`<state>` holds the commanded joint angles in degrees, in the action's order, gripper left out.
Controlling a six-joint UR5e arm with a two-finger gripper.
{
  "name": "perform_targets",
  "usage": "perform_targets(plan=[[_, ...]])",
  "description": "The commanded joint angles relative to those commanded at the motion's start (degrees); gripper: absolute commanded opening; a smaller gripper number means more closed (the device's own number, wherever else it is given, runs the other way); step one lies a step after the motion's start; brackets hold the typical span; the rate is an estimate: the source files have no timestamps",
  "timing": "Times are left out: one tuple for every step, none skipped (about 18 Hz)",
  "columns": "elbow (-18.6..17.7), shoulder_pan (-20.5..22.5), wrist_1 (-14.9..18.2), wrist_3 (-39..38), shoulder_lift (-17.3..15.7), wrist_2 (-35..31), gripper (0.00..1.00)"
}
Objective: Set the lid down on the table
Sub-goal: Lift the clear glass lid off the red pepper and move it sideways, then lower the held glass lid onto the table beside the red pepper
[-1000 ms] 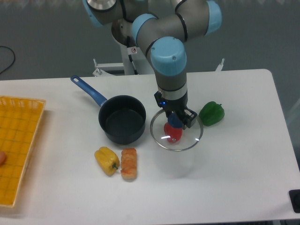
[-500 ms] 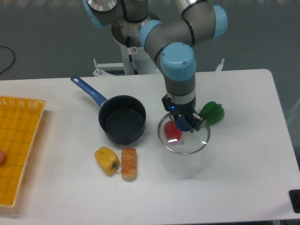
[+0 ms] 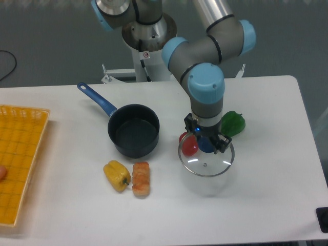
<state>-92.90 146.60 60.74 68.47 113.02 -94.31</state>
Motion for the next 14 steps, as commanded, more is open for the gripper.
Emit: perform_targets(plan=[[0.26,0.09,-0.79,0.00,0.79,0.00,0.63],[0.26,0.09,-1.49,0.00,1.40,0.00,0.63],[0.35,0.09,-1.93,0.00,2.02,0.00,0.63],[0.44,0.18,-2.11,0.09,2.37,0.00,0.63],[0.61,0.61,-2.11,0.18,2.55,0.00,0.63],[0.88,0.79,-2.03,0.79,2.55,0.00,0.63],[0.97,0.88,-2.11,1.40,2.73,0.00,0.63],[1.40,0.97,-2.03,1.58,2.82,0.00,0.63],[1.58,1.32,-2.02,1.58,2.99,0.00,0.63],[1.76,1.32,-2.02,1.58,3.51,0.00,0.63],[1.85,1.32,-2.20,1.58,3.78,0.00,0.63],[2.19,1.41,-2.55,1.58,4.31,-0.09,0.63],[2.63,1.41,-2.81,1.58,4.75,-0.09,0.63],[3.25,1.76,-2.90,1.58,5.10,0.00,0.63]])
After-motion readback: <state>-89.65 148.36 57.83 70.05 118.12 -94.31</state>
